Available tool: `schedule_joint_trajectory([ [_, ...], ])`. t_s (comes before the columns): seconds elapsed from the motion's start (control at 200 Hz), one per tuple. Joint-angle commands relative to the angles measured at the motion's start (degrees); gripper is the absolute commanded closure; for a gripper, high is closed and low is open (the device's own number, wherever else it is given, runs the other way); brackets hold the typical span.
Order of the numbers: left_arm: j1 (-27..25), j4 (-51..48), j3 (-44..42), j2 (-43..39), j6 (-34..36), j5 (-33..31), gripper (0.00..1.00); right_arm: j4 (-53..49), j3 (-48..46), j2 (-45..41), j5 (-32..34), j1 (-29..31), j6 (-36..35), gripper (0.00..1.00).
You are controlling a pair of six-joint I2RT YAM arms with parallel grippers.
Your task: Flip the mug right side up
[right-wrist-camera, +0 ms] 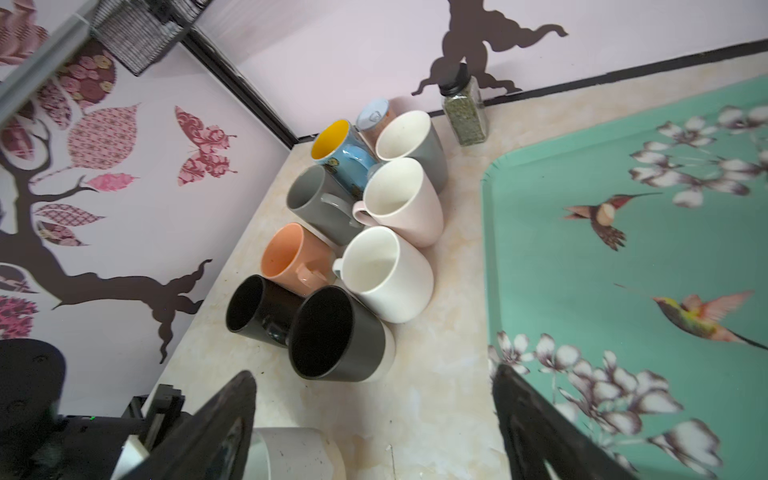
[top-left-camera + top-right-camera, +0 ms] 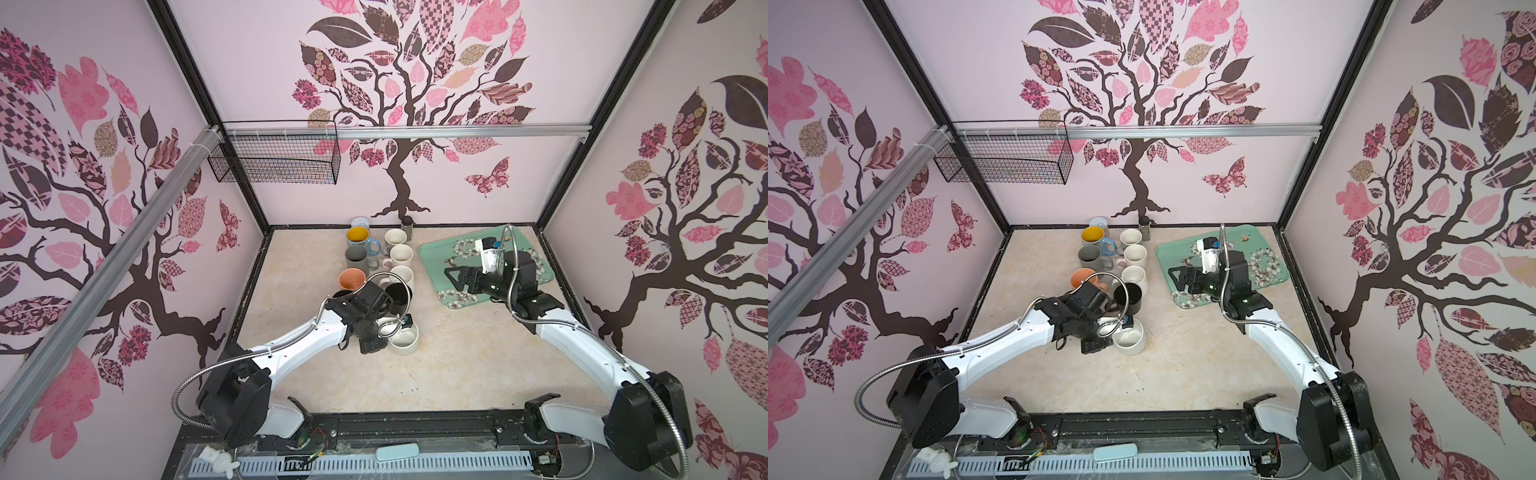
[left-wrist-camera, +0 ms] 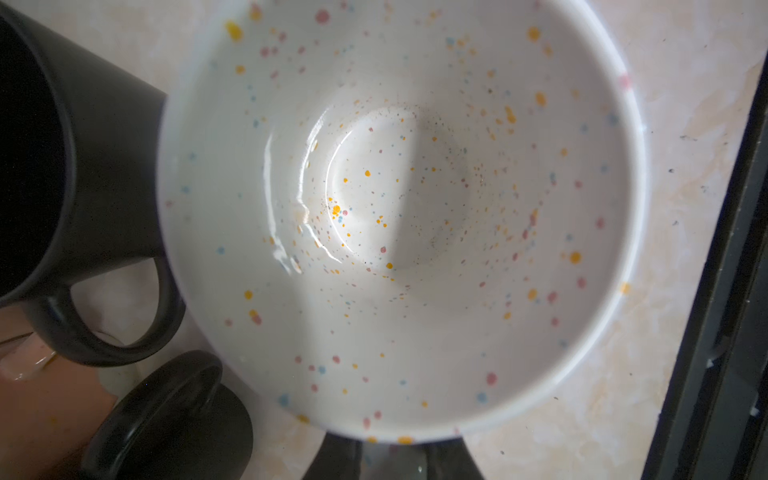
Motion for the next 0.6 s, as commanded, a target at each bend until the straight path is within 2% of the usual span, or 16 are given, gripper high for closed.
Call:
schedule_joint_trajectory([
  [0.0, 2.4, 4.3, 3.1, 1.0, 0.7, 3.4, 1.00, -4.7, 0.6, -2.7, 8.4, -0.2, -4.9, 0.08],
  [0.18, 3.1, 3.5, 5.5, 4.2, 0.9, 2.3, 1.00, -6.4, -1.1, -4.6, 16.5, -0.3, -8.7, 0.00],
  [0.405, 3.1, 2.8, 7.5, 8.1, 1.1, -1.4, 1.00, -5.0, -5.3, -7.3, 26.9, -0.4, -11.0, 0.00],
  [0.475, 3.2, 3.1, 7.5, 8.4, 0.6, -3.1, 0.80, -3.4, -7.5, -8.4, 29.7, -0.3, -11.6, 0.00],
  [0.595, 3.4, 3.7, 6.3, 6.6, 1.0, -4.9, 0.64, 3.5, -14.2, -11.4, 32.2, -0.5, -16.4, 0.00],
])
